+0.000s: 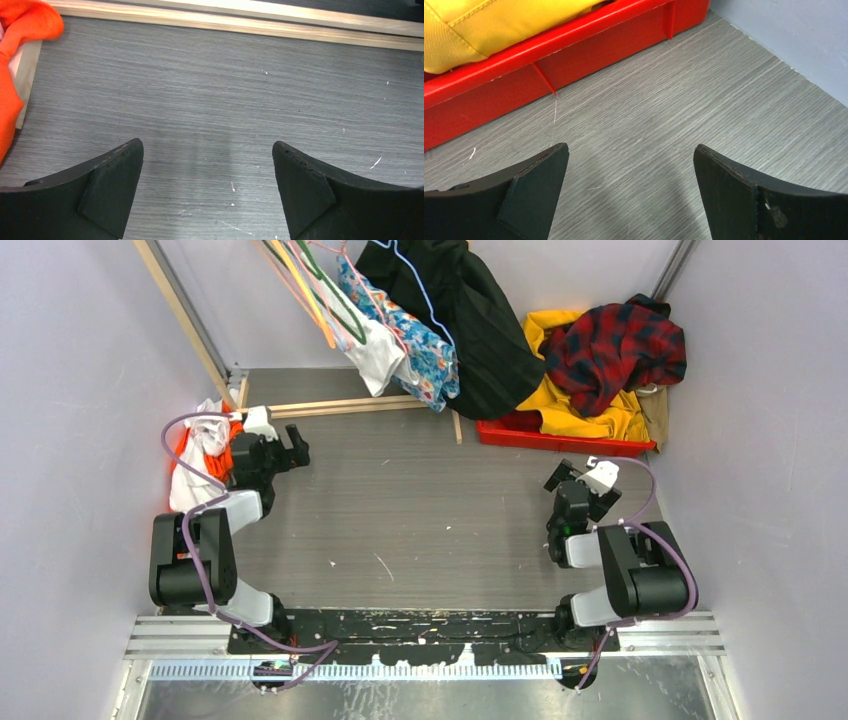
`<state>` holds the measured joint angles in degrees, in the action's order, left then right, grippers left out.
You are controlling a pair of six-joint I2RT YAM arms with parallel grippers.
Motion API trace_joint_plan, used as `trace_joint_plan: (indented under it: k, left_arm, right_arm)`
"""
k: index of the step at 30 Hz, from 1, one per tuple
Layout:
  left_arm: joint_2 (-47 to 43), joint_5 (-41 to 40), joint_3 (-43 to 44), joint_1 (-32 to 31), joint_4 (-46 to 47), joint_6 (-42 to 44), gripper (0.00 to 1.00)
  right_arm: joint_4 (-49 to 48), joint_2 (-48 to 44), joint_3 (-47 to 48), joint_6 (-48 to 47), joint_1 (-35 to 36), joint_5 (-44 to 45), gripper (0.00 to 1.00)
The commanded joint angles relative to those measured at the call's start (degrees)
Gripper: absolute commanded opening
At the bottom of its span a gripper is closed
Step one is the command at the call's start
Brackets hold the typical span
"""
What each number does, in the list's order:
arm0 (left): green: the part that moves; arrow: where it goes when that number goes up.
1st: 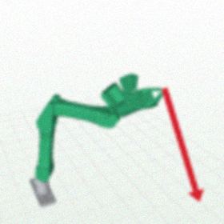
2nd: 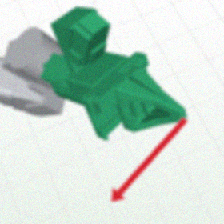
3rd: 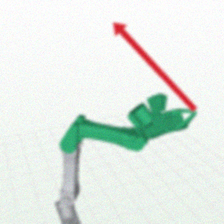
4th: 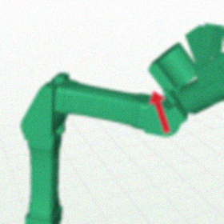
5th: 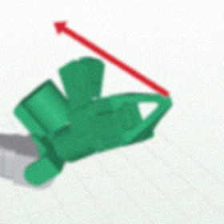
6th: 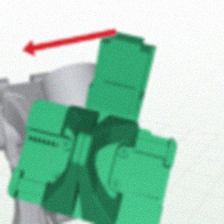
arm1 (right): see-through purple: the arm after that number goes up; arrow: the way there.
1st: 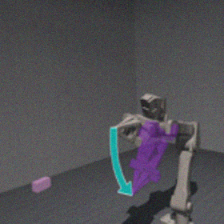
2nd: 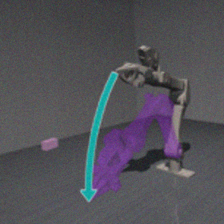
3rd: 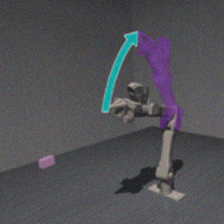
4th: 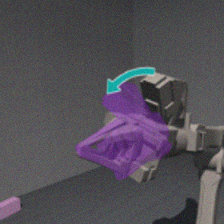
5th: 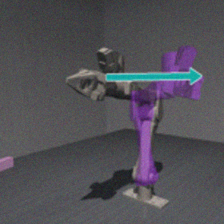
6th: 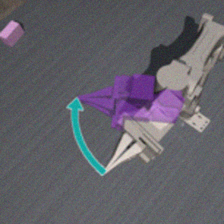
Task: Place the skirt on the hanger
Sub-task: Reset both arms
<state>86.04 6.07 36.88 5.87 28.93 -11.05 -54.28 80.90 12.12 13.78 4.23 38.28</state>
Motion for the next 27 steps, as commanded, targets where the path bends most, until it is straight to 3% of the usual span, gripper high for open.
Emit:
trace_joint_plan:
  k: [1,5,7,14,17,21,27]
  left_arm:
    - [-2.4,-0.5,-2.1,0.6,4.8,1.1,1.00]
    - [-5.2,-0.8,-4.3,0.7,3.8,1.2,0.99]
    - [-6.2,-0.1,-5.4,0.7,4.5,1.0,0.99]
    - [-8.9,-1.1,-8.6,0.7,3.5,1.6,1.00]
    - [-3.7,-2.7,-10.6,0.7,9.2,1.4,0.99]
    - [0.0,-1.0,-6.6,0.7,4.2,1.9,0.99]
    - [-1.8,0.5,-11.3,0.7,11.2,2.3,0.99]
  right_arm:
    - [-9.1,2.3,0.2,-2.5,-0.3,-3.5,1.00]
    - [-11.5,8.9,2.9,-6.3,0.0,-9.9,1.00]
    - [-2.9,7.4,5.9,-5.8,0.5,-10.0,1.00]
    - [-2.5,7.8,6.2,-5.7,-0.1,-10.3,1.00]
    - [-3.0,8.0,6.2,-5.8,-0.1,-10.3,1.00]
    - [-2.7,7.9,6.2,-5.7,-0.1,-10.3,1.00]
    - [-2.7,7.9,6.2,-5.7,-0.1,-10.3,1.00]
